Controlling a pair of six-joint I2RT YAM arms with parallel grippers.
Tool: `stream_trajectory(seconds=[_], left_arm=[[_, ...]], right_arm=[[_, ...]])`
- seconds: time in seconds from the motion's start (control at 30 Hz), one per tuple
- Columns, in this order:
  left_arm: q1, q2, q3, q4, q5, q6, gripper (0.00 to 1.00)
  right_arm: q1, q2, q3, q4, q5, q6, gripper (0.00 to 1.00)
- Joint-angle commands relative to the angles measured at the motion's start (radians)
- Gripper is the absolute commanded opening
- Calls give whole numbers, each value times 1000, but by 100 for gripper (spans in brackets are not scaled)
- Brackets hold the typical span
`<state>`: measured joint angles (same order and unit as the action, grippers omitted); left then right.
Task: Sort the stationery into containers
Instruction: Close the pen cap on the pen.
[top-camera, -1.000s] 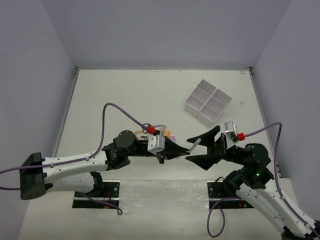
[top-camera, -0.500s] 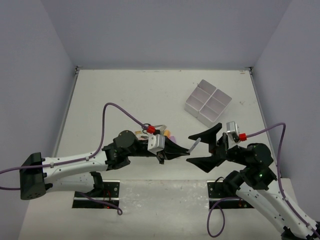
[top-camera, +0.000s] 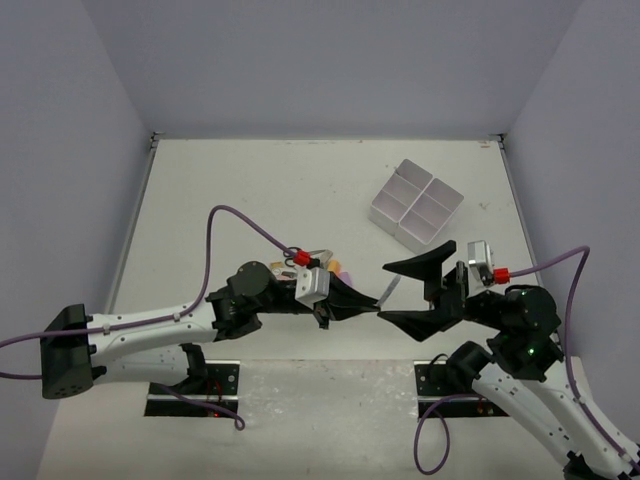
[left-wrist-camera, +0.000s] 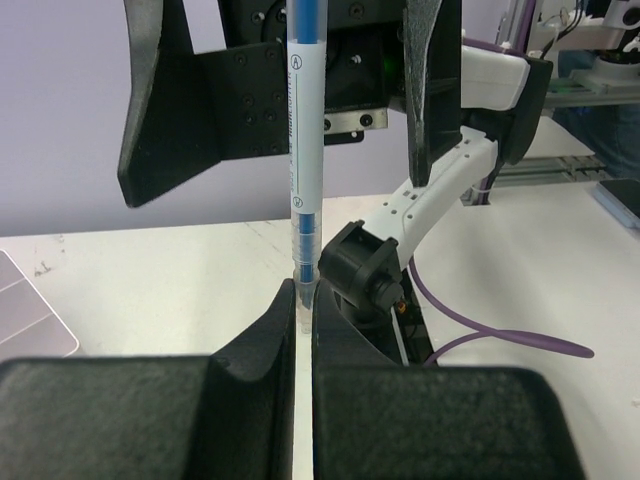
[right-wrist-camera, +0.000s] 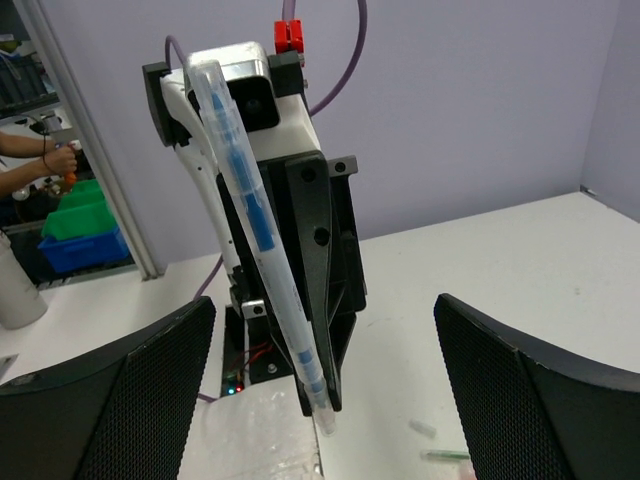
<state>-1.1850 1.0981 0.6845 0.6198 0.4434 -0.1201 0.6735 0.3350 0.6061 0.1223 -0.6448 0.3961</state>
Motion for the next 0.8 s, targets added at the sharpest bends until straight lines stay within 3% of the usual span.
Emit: stream_trajectory(seconds=[0.0, 0.2, 0.33, 0.53, 0.63, 0.7, 0.77], left_arm=[[4, 19, -14, 59, 25, -20, 0], [4, 22, -24, 67, 31, -30, 0], [4, 21, -27, 69, 30, -32, 0], [4, 25, -26, 65, 37, -32, 0], [4, 21, -29, 57, 34, -32, 0], [4, 14, -29, 52, 30, -31, 0], [4, 3, -27, 39, 28, -26, 0]], right_arm=[[0, 31, 58, 4, 18, -33, 92], [-1, 50, 88, -7, 43, -53, 90], [0, 62, 106, -8, 48, -62, 73], [0, 68, 104, 2, 65, -66, 61], [0, 71, 108, -1, 60, -68, 42], [0, 75, 108, -1, 52, -69, 11], [0, 79, 104, -3, 51, -64, 0]])
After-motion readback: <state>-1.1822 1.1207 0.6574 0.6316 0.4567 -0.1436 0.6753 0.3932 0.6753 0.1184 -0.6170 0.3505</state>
